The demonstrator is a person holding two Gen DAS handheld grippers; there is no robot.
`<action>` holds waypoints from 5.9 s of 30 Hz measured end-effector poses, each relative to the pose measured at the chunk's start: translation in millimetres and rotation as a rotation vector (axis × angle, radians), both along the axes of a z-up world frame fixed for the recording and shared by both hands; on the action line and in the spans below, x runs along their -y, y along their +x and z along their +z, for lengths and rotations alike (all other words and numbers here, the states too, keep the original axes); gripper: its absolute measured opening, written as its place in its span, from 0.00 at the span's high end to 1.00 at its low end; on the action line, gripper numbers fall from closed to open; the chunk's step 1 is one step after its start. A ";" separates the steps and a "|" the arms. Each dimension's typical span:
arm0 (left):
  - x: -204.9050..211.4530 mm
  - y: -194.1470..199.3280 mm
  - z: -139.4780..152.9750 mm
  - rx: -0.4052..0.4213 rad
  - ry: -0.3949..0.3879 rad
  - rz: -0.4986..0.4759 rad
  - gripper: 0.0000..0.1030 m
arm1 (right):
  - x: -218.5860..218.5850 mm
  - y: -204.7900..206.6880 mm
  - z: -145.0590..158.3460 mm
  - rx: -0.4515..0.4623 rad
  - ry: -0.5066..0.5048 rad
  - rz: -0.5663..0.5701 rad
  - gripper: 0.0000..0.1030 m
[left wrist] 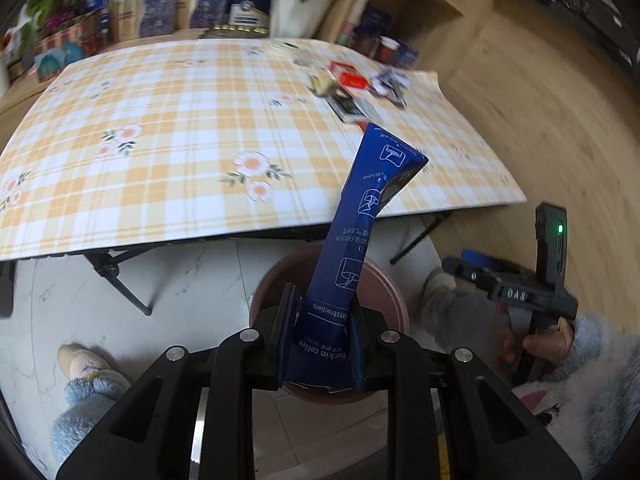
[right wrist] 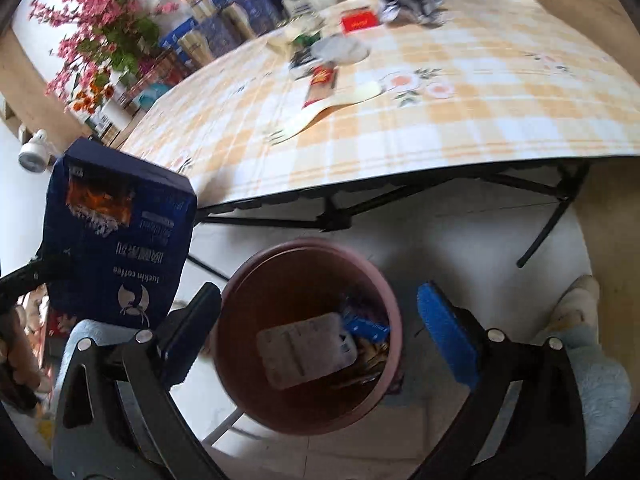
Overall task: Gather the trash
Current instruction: 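Carry the coffee box and wrapper over the bin and open both tools, then raise both open tools back toward the table, then reach the right tool to the crumpled foil and close on it, then grasp the clear plastic film with the left tool while the right tool holds the foil, then carry both items over the bin and open the right tool to drop the foil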
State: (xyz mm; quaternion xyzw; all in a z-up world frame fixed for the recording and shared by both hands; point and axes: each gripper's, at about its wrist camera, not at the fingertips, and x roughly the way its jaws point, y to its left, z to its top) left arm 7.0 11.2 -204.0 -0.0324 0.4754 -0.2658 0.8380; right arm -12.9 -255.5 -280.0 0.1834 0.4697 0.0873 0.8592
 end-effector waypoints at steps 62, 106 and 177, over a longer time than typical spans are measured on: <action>31.9 1.3 -20.7 0.221 0.228 0.302 0.06 | 24.2 11.0 17.7 0.036 -0.186 -0.126 0.06; 98.2 280.0 45.9 0.347 0.173 0.221 0.06 | 124.8 337.8 46.0 0.155 -0.125 -0.281 0.06; 43.0 171.5 83.4 0.214 0.036 0.138 0.86 | 70.6 162.3 119.7 0.366 -0.090 -0.163 0.58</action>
